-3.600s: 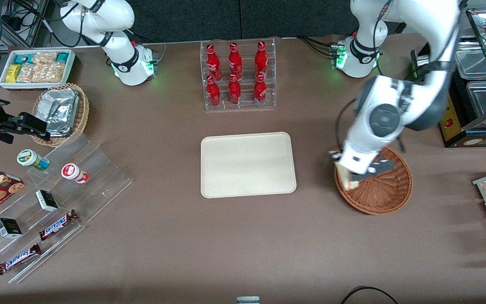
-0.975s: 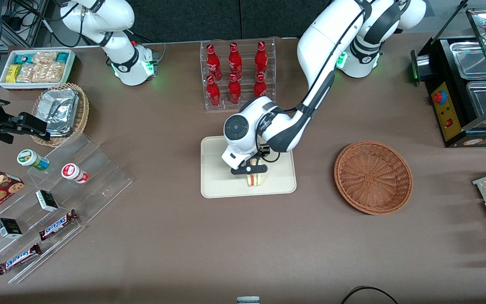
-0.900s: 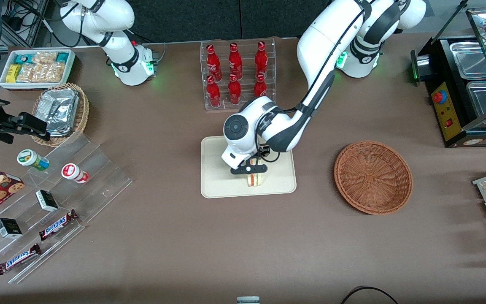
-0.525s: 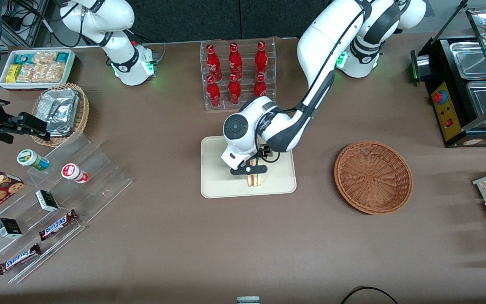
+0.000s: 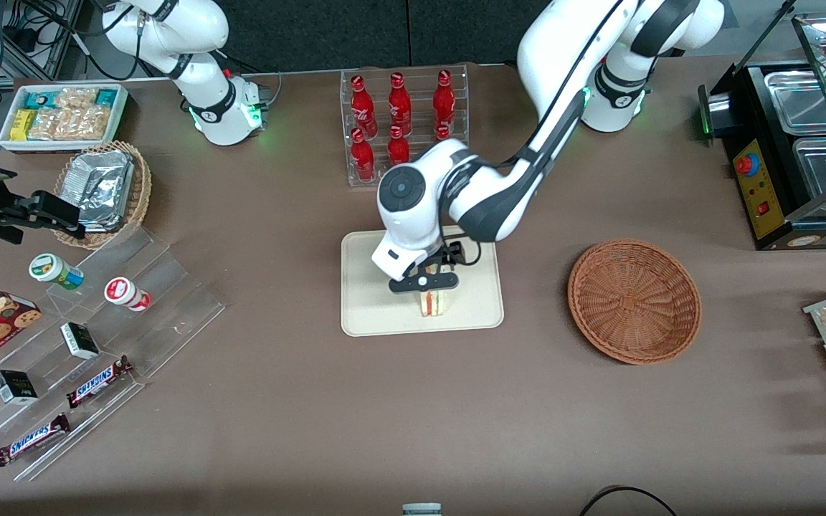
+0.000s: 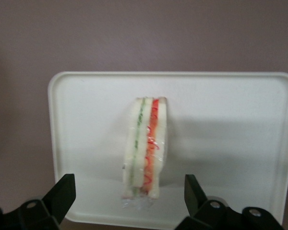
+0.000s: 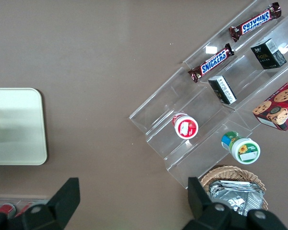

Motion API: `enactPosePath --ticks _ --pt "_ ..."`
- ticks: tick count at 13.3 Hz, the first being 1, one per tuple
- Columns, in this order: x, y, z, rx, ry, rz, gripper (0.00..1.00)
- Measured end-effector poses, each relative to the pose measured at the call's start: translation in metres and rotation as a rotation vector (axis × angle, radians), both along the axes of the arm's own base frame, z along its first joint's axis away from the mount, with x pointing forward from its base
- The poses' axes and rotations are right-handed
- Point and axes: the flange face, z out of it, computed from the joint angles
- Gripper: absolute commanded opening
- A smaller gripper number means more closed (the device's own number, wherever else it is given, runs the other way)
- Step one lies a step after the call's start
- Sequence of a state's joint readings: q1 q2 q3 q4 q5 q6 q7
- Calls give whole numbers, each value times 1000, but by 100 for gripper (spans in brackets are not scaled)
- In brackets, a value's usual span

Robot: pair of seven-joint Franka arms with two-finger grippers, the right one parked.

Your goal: Place sandwich from basket to tray

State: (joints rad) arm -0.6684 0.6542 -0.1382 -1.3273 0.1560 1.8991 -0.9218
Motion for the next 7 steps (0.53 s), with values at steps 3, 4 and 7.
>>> enactPosePath --ticks 3,4,7 --pt "31 46 55 -31 -30 87 100" --pt "43 64 64 -38 -38 118 100" --pt "75 122 75 -25 -12 183 100"
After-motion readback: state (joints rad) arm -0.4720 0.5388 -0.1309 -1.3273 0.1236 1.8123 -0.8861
